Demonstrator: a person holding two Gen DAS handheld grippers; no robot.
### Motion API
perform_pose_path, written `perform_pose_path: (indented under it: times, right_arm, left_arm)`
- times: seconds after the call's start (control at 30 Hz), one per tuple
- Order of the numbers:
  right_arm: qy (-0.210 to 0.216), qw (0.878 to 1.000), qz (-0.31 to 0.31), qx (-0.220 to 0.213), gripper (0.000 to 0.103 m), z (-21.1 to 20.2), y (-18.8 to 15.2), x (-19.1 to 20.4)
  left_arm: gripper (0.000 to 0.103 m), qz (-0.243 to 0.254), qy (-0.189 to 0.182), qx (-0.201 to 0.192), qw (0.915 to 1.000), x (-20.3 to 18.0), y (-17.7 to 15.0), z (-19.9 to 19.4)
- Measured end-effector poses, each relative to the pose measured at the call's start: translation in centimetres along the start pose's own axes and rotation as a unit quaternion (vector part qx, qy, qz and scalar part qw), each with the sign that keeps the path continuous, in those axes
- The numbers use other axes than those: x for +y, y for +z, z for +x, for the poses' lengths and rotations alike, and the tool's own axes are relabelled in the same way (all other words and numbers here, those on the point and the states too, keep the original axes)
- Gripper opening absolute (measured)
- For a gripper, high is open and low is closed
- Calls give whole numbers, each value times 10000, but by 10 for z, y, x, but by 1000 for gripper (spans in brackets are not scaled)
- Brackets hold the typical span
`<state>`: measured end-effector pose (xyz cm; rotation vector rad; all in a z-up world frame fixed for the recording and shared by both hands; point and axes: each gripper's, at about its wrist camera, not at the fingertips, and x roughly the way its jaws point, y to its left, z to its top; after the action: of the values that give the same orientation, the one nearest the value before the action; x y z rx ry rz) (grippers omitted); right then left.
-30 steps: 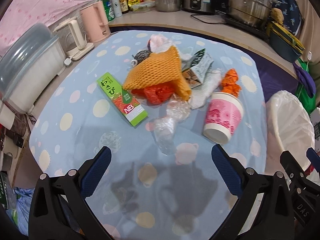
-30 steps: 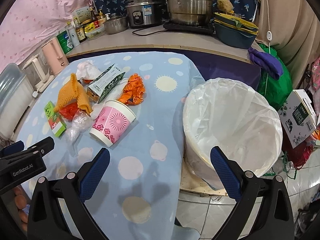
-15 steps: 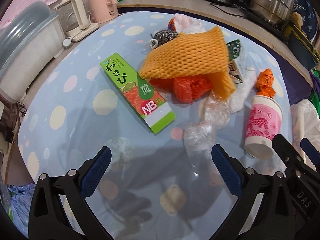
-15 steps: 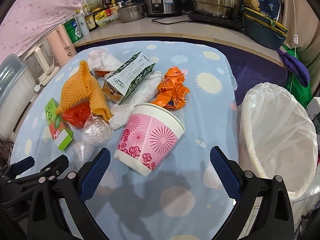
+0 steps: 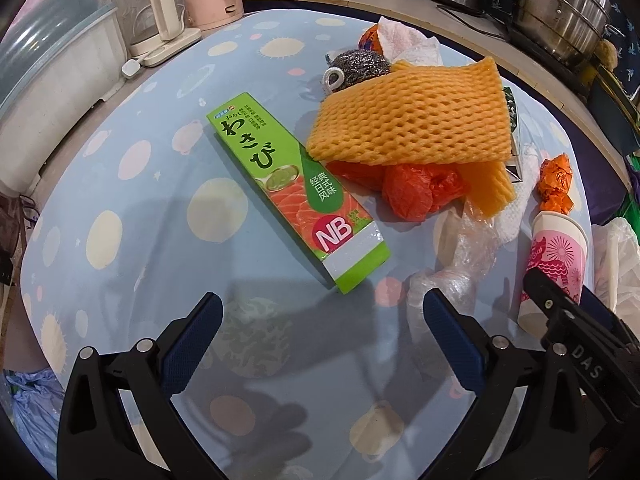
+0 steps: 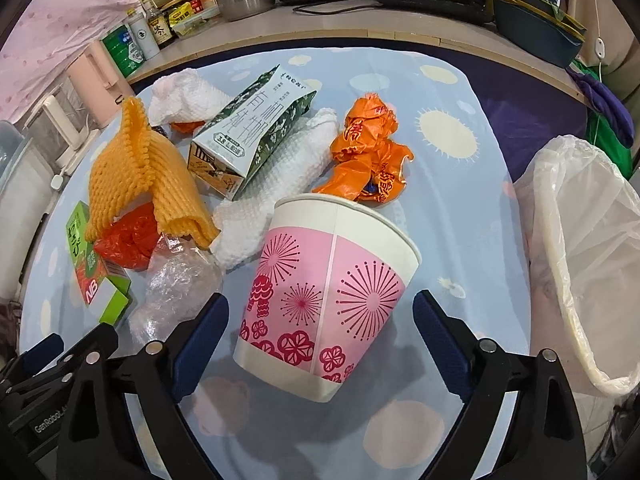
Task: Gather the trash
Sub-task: 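Reach the right tool to the pink paper cup and grasp it, then carry the pink cup to the bin with the right tool while the left tool grasps the clear plastic bag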
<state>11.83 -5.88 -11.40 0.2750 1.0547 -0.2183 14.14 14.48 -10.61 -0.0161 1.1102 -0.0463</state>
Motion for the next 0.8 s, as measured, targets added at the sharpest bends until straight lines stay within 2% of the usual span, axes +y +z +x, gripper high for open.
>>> perform_pose_path:
  times: [0.17, 0.4, 0.8]
  right_arm:
    - [2, 9999, 40, 118, 68, 7, -5, -3]
    - [-52, 10000, 56, 44, 64, -3, -11, -14]
    - [-300, 9994, 108, -163, 63, -31, -17, -42]
  left_arm:
    - [96, 9, -54, -2, 10000, 1, -1, 1]
    - [96, 199, -166, -44, 9997, -13, -2, 1]
    - [95, 517, -336, -52, 9981, -47, -5, 20]
